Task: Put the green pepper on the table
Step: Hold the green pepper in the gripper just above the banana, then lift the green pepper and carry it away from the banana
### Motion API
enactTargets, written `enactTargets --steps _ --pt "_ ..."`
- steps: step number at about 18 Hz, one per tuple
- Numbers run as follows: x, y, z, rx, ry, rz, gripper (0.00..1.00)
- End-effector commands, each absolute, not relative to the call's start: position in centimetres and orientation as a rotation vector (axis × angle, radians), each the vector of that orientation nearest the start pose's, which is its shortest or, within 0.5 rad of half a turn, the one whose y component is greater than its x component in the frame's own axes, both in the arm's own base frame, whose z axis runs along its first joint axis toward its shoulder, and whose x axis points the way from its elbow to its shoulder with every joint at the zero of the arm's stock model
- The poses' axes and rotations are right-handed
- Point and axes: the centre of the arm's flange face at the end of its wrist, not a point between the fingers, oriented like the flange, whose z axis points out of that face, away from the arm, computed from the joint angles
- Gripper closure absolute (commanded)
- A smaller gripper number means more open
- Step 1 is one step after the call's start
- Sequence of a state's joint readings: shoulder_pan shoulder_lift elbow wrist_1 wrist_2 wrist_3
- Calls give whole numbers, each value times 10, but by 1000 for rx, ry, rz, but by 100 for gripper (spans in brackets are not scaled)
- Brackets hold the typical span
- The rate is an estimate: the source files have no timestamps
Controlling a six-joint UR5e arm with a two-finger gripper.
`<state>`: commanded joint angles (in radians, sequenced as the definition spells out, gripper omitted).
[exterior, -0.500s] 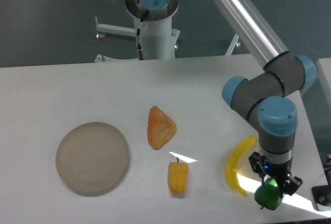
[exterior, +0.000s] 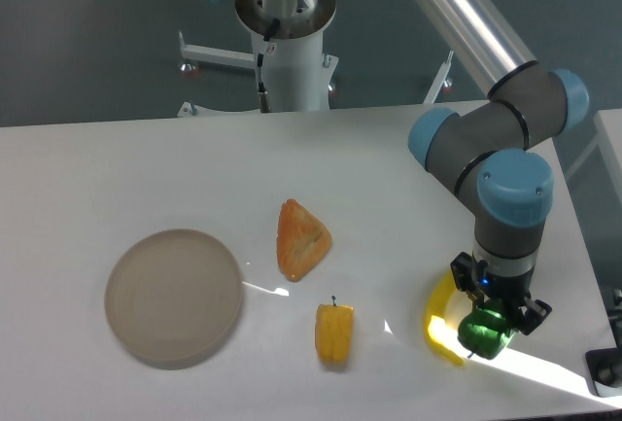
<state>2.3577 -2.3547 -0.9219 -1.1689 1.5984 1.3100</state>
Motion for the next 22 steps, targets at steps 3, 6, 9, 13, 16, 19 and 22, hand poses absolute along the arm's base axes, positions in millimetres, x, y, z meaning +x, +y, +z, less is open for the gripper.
enactTargets --steps 3,6,9,13,16,19,22 --pt "-481 666 342 -2907 775 373 68" --pt "-478 664 344 -2911 777 375 68" --pt "-468 656 346 -2922 781 351 68" --pt "-450 637 360 -2932 777 330 68" --pt "-434 625 364 -2936 727 292 68" --pt "-419 614 370 -2938 696 265 68" --pt "-399 596 361 -2936 681 185 68"
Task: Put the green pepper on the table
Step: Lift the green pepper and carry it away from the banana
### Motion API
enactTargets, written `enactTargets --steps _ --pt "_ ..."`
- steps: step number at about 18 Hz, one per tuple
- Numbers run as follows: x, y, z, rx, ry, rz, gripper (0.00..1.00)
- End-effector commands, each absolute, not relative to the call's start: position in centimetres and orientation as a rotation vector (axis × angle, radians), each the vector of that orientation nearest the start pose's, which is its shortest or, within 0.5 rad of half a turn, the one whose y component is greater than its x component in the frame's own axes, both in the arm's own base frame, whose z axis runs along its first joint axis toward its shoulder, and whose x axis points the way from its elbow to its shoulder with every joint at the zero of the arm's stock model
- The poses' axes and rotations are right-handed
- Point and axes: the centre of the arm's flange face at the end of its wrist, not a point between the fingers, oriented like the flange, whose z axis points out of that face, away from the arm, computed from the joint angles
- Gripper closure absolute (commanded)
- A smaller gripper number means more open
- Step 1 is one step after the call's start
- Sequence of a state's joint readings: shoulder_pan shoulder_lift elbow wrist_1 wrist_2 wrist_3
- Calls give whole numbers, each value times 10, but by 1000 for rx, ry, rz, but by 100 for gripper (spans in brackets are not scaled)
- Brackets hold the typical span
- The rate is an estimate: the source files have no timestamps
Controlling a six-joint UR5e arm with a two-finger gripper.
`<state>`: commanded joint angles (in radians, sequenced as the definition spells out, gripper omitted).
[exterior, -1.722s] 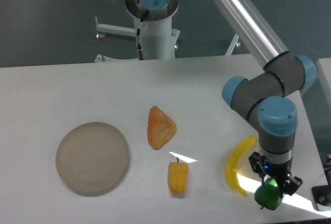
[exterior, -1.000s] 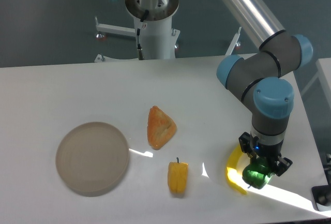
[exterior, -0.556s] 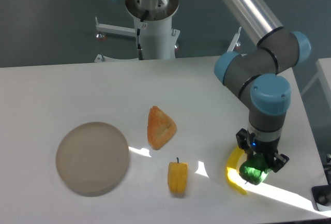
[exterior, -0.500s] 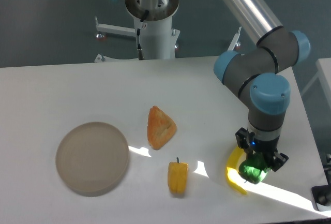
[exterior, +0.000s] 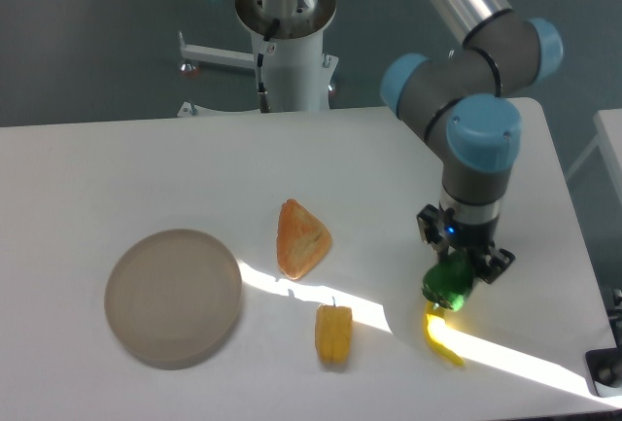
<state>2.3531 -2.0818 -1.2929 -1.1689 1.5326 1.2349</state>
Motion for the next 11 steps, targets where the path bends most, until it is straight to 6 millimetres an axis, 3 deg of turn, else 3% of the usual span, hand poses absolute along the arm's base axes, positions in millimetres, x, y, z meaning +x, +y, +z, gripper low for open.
enactTargets --steps 3,7,11 --pt "-392 572 348 -2965 658 135 68" --pt "-394 541 345 -2979 658 120 68" --pt "-395 517 318 -2951 891 57 68"
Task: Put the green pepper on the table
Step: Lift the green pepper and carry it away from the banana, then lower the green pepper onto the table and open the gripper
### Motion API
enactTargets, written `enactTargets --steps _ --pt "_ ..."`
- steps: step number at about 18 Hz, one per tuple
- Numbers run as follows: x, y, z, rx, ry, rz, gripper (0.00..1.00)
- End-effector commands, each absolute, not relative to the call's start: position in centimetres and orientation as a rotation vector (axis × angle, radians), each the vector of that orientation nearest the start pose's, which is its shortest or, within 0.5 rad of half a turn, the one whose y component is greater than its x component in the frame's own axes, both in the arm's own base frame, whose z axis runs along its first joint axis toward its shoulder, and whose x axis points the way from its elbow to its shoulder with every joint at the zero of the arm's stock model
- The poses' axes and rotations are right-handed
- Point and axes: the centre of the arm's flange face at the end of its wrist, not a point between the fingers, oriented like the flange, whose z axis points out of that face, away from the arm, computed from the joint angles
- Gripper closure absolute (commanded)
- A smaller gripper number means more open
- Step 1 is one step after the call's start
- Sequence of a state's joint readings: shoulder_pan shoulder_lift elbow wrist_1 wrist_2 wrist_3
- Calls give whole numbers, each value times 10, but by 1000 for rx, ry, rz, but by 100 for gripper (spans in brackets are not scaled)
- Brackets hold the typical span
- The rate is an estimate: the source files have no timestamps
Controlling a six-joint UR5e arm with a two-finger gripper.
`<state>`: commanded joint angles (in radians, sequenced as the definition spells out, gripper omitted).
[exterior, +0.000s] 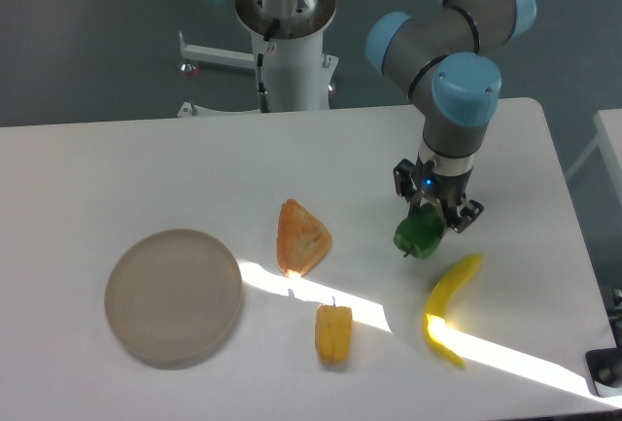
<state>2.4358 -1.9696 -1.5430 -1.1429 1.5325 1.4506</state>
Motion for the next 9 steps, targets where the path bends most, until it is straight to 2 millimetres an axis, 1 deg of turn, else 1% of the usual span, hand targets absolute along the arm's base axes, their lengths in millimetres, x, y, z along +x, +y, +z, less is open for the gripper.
enactTargets --steps 1,2,3,5,6,7,8,9 --pt "-397 511 310 -2938 939 51 68" --pt "-401 508 307 -2916 966 72 68" --pt "-401 505 301 -2894 982 62 68" --pt "-413 488 292 -2816 993 1 68" --pt "-415 483 288 -2757 1025 -26 68" --pt "-417 474 280 -2721 1043 -56 68" --pt "-419 465 272 -2703 1051 -80 68" --pt "-420 462 269 -2686 1060 -87 68"
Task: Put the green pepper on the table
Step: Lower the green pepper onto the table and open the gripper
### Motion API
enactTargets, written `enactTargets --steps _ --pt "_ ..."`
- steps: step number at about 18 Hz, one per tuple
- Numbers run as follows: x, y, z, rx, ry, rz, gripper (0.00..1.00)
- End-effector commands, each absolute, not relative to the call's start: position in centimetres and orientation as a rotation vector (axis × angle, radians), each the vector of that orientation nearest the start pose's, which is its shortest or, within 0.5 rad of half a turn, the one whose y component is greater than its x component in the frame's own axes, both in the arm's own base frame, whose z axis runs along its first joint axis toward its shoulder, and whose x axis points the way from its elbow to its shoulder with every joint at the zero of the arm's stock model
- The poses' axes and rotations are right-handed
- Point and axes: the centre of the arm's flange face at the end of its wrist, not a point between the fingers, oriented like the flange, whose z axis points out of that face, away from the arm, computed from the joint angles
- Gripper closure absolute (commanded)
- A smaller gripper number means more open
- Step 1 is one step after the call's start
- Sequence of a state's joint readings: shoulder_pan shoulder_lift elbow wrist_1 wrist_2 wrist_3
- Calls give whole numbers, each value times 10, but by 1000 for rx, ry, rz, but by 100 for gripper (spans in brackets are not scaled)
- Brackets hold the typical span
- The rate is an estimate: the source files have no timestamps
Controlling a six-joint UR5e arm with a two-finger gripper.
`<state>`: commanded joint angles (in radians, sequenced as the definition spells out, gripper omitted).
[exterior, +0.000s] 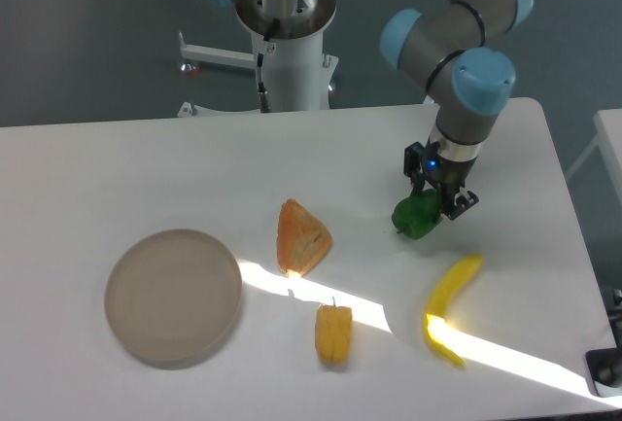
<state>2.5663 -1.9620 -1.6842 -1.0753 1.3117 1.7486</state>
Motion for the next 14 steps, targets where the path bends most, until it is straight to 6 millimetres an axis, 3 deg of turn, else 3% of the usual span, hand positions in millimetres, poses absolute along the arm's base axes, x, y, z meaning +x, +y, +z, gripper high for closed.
enactTargets --steps 14 --pt "-423 456 265 -2644 977 -124 68"
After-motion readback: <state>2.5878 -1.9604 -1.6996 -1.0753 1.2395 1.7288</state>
